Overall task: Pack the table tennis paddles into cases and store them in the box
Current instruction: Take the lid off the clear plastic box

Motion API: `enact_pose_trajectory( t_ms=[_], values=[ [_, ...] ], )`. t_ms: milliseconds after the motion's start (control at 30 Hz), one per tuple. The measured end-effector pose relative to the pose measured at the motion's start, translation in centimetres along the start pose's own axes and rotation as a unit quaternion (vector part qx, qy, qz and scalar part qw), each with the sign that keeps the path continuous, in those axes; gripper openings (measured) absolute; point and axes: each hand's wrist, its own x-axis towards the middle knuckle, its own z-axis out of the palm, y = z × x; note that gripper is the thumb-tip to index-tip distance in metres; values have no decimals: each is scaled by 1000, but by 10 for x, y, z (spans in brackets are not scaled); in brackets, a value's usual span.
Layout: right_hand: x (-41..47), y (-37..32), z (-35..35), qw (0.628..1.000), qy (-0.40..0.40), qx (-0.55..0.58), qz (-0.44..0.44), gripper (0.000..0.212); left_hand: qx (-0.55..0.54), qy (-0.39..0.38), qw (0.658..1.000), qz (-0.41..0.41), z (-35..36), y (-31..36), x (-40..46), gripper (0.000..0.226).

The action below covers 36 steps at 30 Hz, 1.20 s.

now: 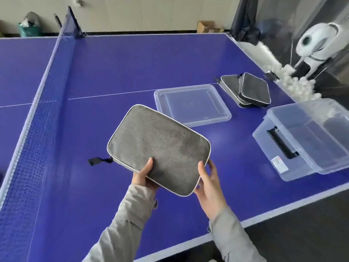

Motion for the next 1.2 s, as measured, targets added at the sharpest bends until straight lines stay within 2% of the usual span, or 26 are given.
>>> enact_pose_trajectory(
  t_ms=[100, 200, 367, 467, 533, 600, 667, 700, 800, 933, 1000, 1067, 1133, 1200],
  values=[
    [-4, -28, -35, 999, 27, 23, -33, 47, 14, -20, 1000, -8, 30, -40, -12, 68],
    [-9, -62, -86, 997, 33, 56, -48, 46, 62, -40, 997, -4, 60, -82, -24, 65],
    [-20, -122, -180, 995, 26, 65, -76, 50, 105, -107, 988, 31, 118, -148, -46, 15],
    [-28, -160, -238, 994, 30, 54, -90, 45, 101, -136, 984, 56, 139, -168, -49, 7],
    [-34, -186, -275, 994, 43, 30, -97, 42, 125, -155, 977, 77, 147, -168, -47, 17],
    [-35, -211, -308, 994, 56, 11, -98, 43, 145, -177, 967, 109, 162, -164, -42, 37],
    [-32, -233, -335, 994, 57, 7, -97, 43, 171, -207, 955, 129, 184, -159, -37, 42],
    [-29, -243, -346, 994, 59, 4, -96, 44, 205, -220, 944, 138, 197, -158, -34, 44],
    [-16, -267, -372, 993, 59, -12, -101, 47, 342, -232, 898, 148, 242, -169, -28, 80],
    [10, -298, -402, 993, 64, -48, -88, 41, 415, -202, 874, 154, 288, -204, -9, 75],
    [27, -317, -416, 993, 64, -63, -79, 32, 419, -181, 875, 162, 301, -222, 5, 68],
    [45, -337, -429, 993, 53, -74, -77, 26, 413, -179, 878, 163, 314, -239, 18, 71],
    [67, -357, -440, 991, 40, -96, -83, 33, 405, -167, 885, 157, 329, -254, 31, 81],
    [88, -375, -448, 989, 31, -123, -83, 43, 398, -151, 892, 151, 344, -266, 41, 79]
  ],
)
